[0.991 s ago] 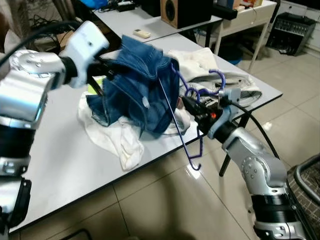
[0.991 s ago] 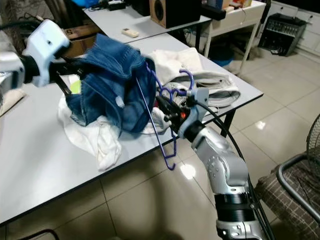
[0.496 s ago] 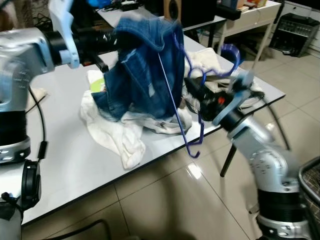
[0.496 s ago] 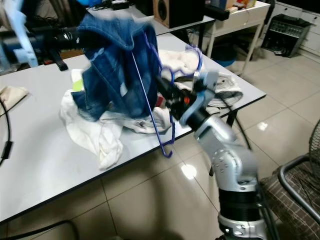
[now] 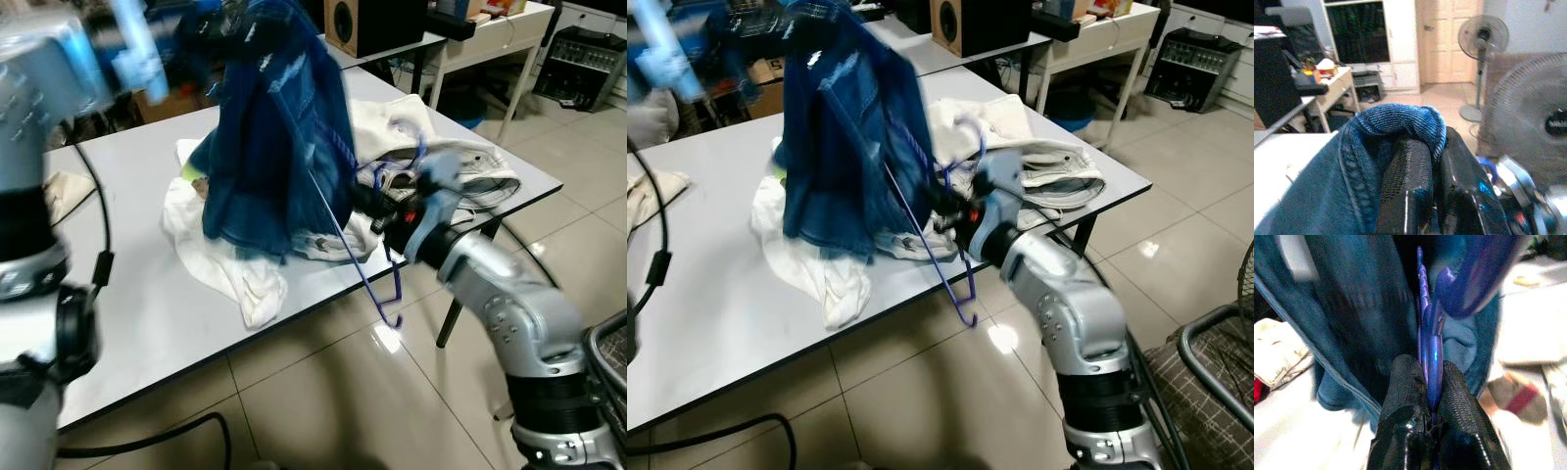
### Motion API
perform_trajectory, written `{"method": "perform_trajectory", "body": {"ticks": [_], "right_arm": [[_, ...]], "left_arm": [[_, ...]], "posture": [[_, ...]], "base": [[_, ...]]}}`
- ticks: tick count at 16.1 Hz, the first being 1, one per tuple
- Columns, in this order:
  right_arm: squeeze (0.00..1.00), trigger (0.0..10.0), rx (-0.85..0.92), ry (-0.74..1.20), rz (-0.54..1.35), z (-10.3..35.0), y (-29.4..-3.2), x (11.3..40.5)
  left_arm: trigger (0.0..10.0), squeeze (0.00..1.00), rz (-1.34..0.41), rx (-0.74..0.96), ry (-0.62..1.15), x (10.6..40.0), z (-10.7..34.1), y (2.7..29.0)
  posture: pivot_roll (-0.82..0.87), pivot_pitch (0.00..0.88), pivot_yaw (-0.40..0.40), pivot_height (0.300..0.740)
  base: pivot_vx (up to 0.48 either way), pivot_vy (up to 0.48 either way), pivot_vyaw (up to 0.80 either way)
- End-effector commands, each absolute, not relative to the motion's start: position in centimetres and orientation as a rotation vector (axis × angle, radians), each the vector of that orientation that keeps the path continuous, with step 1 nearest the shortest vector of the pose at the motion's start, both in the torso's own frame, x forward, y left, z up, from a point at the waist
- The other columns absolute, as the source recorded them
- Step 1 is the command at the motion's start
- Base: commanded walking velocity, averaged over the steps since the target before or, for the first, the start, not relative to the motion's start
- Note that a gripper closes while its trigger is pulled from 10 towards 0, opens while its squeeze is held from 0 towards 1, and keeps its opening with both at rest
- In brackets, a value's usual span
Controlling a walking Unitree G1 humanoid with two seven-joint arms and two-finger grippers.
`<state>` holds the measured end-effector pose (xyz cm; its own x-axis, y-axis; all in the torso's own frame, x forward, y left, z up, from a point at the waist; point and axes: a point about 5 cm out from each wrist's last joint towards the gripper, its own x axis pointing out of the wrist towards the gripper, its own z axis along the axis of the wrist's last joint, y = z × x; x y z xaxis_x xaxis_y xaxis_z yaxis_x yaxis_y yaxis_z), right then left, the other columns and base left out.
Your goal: Hang hanger
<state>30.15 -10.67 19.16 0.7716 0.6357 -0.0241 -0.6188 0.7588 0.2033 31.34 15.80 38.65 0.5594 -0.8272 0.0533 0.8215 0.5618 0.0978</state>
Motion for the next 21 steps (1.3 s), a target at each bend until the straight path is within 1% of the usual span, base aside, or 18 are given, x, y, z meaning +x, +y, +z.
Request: {"method": "perform_trajectory", "body": {"ticks": [1, 4, 7, 9, 10, 12, 13, 14, 15, 16, 17, 19, 21], "right_arm": [[0.00, 10.0, 0.192, 0.099, 0.677, 19.1, -10.6, 30.2], [0.00, 10.0, 0.255, 0.042, 0.745, 20.3, -10.5, 29.8], [0.00, 10.0, 0.279, -0.009, 0.765, 21.5, -11.3, 29.7], [0.00, 10.0, 0.299, -0.044, 0.794, 22.6, -12.0, 29.5], [0.00, 10.0, 0.302, -0.055, 0.809, 23.1, -12.4, 29.6], [0.00, 10.0, 0.296, -0.053, 0.817, 23.2, -12.5, 29.7], [0.00, 10.0, 0.331, -0.059, 0.836, 23.3, -12.2, 29.5], [0.00, 10.0, 0.344, -0.061, 0.841, 23.4, -12.1, 29.5], [0.00, 10.0, 0.423, -0.078, 0.842, 23.6, -11.9, 29.5], [0.00, 10.0, 0.556, -0.093, 0.833, 23.7, -11.7, 29.8], [0.00, 10.0, 0.599, -0.095, 0.831, 23.7, -11.6, 29.9], [0.00, 10.0, 0.757, -0.082, 0.793, 22.8, -11.3, 30.8], [0.00, 10.0, 0.856, -0.089, 0.775, 22.6, -11.2, 31.5]], "left_arm": [[0.0, 0.00, -0.945, 0.086, -0.130, 31.4, 39.3, 15.9], [0.0, 0.00, -0.984, 0.171, -0.051, 31.4, 37.3, 15.3], [0.0, 0.00, -0.992, 0.252, 0.051, 31.7, 34.9, 15.5], [0.0, 0.00, -0.975, 0.346, 0.126, 32.0, 32.8, 16.0], [0.0, 0.00, -0.968, 0.428, 0.180, 31.9, 31.3, 16.4], [0.0, 0.00, -0.967, 0.443, 0.203, 31.7, 30.7, 16.6], [0.0, 0.00, -0.972, 0.493, 0.220, 31.7, 30.0, 16.8], [0.0, 0.00, -0.977, 0.504, 0.225, 31.6, 29.8, 16.8], [0.0, 0.00, -1.044, 0.493, 0.229, 31.0, 29.5, 16.1], [0.0, 0.00, -1.130, 0.483, 0.230, 30.3, 29.1, 15.2], [0.0, 0.00, -1.155, 0.478, 0.230, 30.0, 29.0, 14.9], [0.0, 0.00, -1.266, 0.432, 0.212, 29.2, 29.2, 13.6], [0.0, 0.00, -1.309, 0.439, 0.210, 28.9, 29.3, 13.2]], "posture": [[0.02, 0.000, 0.143, 0.740], [0.00, 0.000, 0.131, 0.740], [-0.03, 0.000, 0.103, 0.740], [-0.03, 0.000, 0.077, 0.740], [-0.03, 0.000, 0.061, 0.740], [-0.03, 0.000, 0.053, 0.740], [-0.03, 0.000, 0.049, 0.740], [-0.04, 0.000, 0.049, 0.740], [-0.04, 0.000, 0.045, 0.740], [-0.04, 0.000, 0.043, 0.740], [-0.04, 0.000, 0.043, 0.740], [-0.03, 0.000, 0.042, 0.740], [-0.03, 0.000, 0.041, 0.740]], "base": [[0.000, 0.000, 0.00], [0.000, 0.000, 0.00], [0.000, 0.000, 0.00], [0.000, 0.000, 0.00], [0.000, 0.000, 0.00], [0.000, 0.000, 0.00], [0.000, 0.000, 0.00], [0.000, 0.000, 0.00], [0.000, 0.000, 0.00], [0.000, 0.000, 0.00], [0.000, 0.000, 0.00], [0.000, 0.000, 0.00], [0.000, 0.000, 0.00]]}}
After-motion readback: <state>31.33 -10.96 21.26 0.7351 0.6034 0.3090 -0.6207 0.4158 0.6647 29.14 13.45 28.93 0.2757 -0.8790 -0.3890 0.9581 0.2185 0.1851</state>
